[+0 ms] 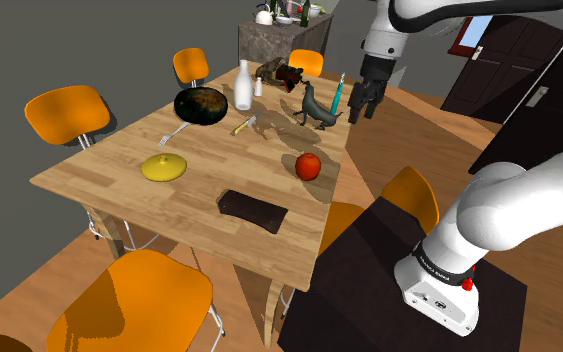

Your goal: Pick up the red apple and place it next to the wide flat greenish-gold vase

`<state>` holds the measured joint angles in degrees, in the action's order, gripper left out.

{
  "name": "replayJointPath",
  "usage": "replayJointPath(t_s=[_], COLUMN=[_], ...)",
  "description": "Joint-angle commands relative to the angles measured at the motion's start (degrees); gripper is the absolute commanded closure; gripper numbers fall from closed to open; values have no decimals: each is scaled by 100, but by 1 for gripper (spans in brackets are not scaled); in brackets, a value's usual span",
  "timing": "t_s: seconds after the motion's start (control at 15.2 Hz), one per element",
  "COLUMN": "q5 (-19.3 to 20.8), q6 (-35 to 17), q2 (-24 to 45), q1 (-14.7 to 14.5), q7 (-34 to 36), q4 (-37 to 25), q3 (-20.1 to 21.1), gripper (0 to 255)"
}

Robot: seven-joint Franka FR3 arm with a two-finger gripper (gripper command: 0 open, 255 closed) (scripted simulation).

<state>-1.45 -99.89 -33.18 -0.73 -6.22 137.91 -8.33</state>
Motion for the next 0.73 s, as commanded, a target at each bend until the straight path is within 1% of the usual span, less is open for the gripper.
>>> replayJointPath(t_s=[0.0, 0.33, 0.66], q5=[48, 13, -203], q6=[-296, -852, -1251], q2=[423, 1590, 2833], q1=[-65, -235, -354], q7=[-464, -1568, -2664], q4=[-51, -464, -1085], q3=[-180, -549, -761], gripper=[0, 0, 0])
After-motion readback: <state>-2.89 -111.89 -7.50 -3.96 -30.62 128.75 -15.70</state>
